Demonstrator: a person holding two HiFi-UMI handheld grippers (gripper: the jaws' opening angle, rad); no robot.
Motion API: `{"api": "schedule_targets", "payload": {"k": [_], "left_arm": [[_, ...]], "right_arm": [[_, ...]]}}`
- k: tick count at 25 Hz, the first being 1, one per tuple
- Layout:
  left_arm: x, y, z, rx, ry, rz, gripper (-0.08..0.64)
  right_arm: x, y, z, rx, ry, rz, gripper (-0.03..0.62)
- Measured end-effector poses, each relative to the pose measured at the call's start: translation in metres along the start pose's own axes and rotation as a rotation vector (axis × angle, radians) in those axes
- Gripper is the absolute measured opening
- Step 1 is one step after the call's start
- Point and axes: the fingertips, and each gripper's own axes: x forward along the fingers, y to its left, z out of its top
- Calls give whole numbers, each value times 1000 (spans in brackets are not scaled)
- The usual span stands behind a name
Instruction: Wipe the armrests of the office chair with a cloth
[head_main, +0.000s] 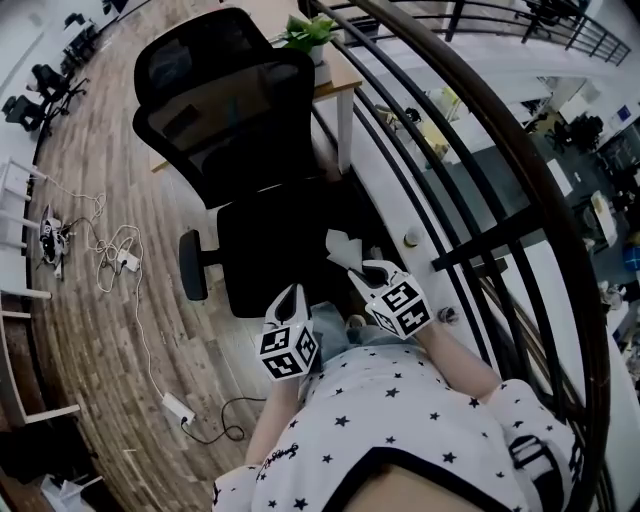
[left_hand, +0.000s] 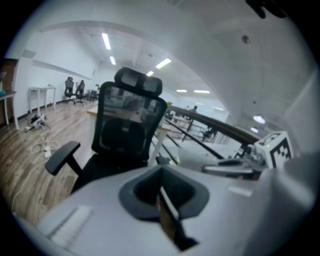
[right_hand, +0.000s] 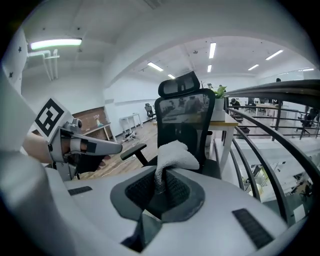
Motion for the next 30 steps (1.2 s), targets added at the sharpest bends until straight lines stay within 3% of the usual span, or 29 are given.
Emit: {"api": "schedule_targets", "payload": {"k": [30], "left_arm": [[4,0,8,2,-24,-6,6]], "right_arm": [[-6,6,20,-10,-80,17,31]]}}
